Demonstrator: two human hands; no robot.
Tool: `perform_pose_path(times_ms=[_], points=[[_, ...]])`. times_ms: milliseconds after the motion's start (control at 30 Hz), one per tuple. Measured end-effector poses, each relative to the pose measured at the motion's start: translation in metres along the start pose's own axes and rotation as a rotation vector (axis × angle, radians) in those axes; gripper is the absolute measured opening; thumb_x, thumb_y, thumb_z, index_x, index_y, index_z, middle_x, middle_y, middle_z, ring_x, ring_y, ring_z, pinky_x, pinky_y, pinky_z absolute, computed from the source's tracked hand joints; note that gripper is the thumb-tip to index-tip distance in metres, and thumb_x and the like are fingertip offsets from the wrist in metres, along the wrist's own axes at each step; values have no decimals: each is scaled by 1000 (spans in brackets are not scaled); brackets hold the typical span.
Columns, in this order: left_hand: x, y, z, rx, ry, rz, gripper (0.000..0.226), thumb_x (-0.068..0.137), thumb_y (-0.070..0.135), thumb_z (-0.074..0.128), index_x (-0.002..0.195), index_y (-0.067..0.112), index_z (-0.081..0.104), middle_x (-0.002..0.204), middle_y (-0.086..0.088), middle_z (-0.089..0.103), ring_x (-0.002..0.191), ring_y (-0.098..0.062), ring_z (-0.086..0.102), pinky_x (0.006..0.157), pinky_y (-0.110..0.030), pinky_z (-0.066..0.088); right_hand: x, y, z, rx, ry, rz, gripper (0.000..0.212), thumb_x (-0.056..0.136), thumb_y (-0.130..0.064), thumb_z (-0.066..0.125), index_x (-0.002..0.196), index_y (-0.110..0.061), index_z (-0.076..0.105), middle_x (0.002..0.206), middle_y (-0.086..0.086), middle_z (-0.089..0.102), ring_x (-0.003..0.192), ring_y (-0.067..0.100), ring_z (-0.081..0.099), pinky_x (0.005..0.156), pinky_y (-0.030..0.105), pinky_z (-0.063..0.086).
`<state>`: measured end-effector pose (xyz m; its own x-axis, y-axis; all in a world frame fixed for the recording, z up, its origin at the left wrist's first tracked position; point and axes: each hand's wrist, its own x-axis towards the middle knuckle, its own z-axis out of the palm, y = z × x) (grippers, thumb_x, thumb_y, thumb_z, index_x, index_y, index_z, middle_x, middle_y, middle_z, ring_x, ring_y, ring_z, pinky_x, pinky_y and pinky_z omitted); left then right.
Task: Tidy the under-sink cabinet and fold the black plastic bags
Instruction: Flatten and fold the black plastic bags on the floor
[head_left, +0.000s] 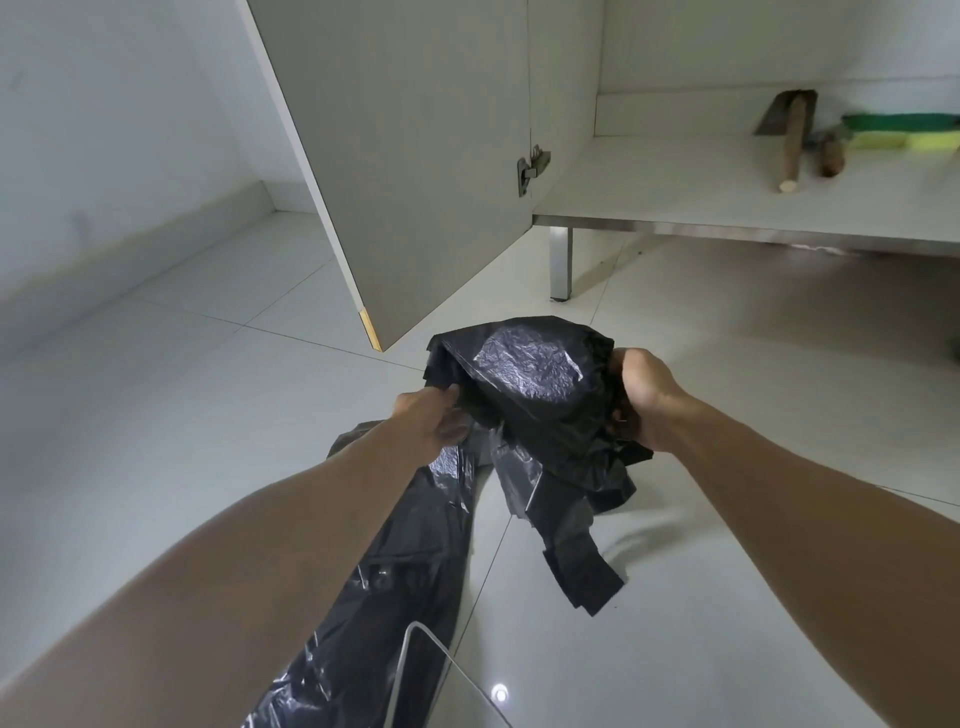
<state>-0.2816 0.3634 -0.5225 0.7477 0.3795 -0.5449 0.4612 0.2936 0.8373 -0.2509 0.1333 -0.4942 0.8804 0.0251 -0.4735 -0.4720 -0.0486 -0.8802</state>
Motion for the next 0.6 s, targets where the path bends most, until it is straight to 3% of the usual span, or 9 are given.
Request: perform_pose_path(times_ms=[100,200,233,300,400,500,533,600], points=[[2,-1,0,45,153,32,16,84,4,72,96,1,61,84,-11,69,72,-26,71,69,-39,60,1,-1,-1,-71,36,-29,24,91,-16,42,68,-12,46,59,7,45,50,22,45,51,30,45],[1,8,1,69,231,112,25,82,3,74,103,5,61,85,-9,69,70,-22,70,63,-35,60,7,3,2,-167,16,-94,14,97,-19,49,94,-7,57,86,15,60,70,24,60,74,40,56],[-1,13,2,83,260,160,29,82,4,74,105,10,58,86,-8,67,70,-22,69,59,-32,59,8,4,3,-217,4,-123,17,97,-20,51,108,-8,55,96,15,62,76,23,61,77,40,56],[-6,26,4,60,277,254,34,83,4,73,105,21,54,95,-10,66,71,-24,67,53,-32,56,11,8,6,-361,1,-203,43,93,-28,57,133,-14,44,107,12,62,81,21,60,74,36,55],[-19,46,8,-29,152,334,38,89,-4,61,109,27,52,98,-8,59,59,-21,60,41,-27,50,5,14,12,-560,-22,-363,57,86,-42,67,135,-21,47,112,-2,59,96,18,57,84,30,46],[-39,67,14,-144,19,341,36,93,-11,48,112,18,58,79,-7,51,60,-23,61,43,-32,54,1,20,18,-748,-113,-476,80,70,-58,74,139,-30,45,121,-12,52,118,16,53,98,30,41],[-45,73,15,-180,-32,336,32,93,-12,45,107,11,62,77,-9,50,62,-25,60,44,-33,55,1,22,21,-814,-141,-498,92,64,-63,75,143,-34,39,132,-10,49,126,19,50,103,33,41],[-55,83,16,-233,-117,319,28,90,-13,42,94,1,66,78,-13,50,68,-29,58,52,-39,58,2,26,27,-922,-183,-480,118,58,-66,79,153,-37,15,157,-2,24,141,26,34,111,43,37]])
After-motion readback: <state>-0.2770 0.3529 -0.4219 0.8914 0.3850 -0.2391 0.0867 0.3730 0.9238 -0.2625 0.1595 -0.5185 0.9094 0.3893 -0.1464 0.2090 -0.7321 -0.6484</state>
